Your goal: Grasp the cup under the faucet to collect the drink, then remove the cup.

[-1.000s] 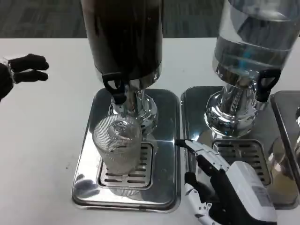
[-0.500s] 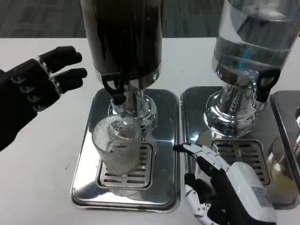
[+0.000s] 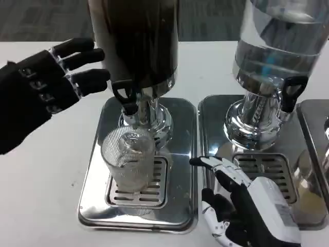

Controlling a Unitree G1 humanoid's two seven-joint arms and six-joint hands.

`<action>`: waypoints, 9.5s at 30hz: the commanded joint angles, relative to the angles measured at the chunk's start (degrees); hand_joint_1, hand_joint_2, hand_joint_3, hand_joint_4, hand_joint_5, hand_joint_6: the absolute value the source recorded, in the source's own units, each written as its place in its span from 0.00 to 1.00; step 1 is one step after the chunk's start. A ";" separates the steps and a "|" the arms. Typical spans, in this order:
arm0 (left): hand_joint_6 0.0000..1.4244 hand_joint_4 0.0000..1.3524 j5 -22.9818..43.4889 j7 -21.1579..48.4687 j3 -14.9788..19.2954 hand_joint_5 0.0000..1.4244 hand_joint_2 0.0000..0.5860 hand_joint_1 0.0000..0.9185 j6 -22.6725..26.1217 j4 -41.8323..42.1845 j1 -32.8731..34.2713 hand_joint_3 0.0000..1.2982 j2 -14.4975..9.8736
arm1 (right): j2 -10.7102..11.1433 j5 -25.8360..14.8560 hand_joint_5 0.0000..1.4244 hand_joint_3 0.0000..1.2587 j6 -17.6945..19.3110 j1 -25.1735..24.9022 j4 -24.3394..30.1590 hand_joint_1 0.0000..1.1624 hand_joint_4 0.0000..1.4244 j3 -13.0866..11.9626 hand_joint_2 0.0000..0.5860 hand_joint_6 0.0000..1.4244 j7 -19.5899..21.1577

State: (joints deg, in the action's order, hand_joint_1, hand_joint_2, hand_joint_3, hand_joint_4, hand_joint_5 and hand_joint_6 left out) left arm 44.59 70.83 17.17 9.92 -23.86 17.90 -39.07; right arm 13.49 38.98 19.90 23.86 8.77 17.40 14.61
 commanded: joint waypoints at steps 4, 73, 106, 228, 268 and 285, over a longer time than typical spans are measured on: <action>0.09 0.12 -2.44 1.87 -0.22 0.15 0.02 0.00 1.83 -1.74 3.24 0.18 1.27 | -0.69 -0.32 0.09 0.21 0.73 -0.42 -1.21 0.43 0.13 0.57 1.00 0.19 1.31; 0.08 0.12 -15.46 5.61 -8.41 0.14 0.02 0.00 -8.03 -1.28 10.24 0.18 9.14 | -3.37 -0.66 0.10 0.25 0.11 -0.90 -4.63 0.40 0.15 1.65 1.00 0.19 4.33; 0.09 0.13 -21.10 3.11 -9.82 0.13 0.02 0.00 -23.55 2.68 5.66 0.17 7.21 | -3.55 -3.20 0.10 0.25 -1.11 -0.66 -2.60 0.35 0.15 -0.11 1.00 0.19 1.70; 0.08 0.23 -26.19 -6.01 -14.59 0.10 0.02 0.00 -41.70 5.82 1.05 0.11 2.93 | -5.64 -23.79 0.09 0.13 -1.81 -22.61 -15.47 0.11 0.11 -3.70 0.19 0.15 -18.21; 0.09 0.50 -25.86 -7.87 -13.96 0.10 0.02 0.00 -40.80 7.99 -0.68 0.11 1.71 | -7.65 -25.26 0.10 0.17 0.11 -27.73 -20.82 0.00 0.13 -2.67 0.04 0.16 -19.35; 0.09 0.34 -24.95 -8.68 -12.69 0.11 0.02 0.00 -40.56 9.06 -1.05 0.11 1.03 | -8.22 -25.44 0.10 0.18 -0.10 -28.15 -21.12 0.00 0.13 -2.52 0.74 0.16 -19.31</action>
State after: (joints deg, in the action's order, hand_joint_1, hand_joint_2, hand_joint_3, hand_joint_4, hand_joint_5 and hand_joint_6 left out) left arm 19.83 61.62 4.00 -31.21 -15.19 18.14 -37.15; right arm 5.73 14.23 18.81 -3.47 -11.47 14.85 -4.41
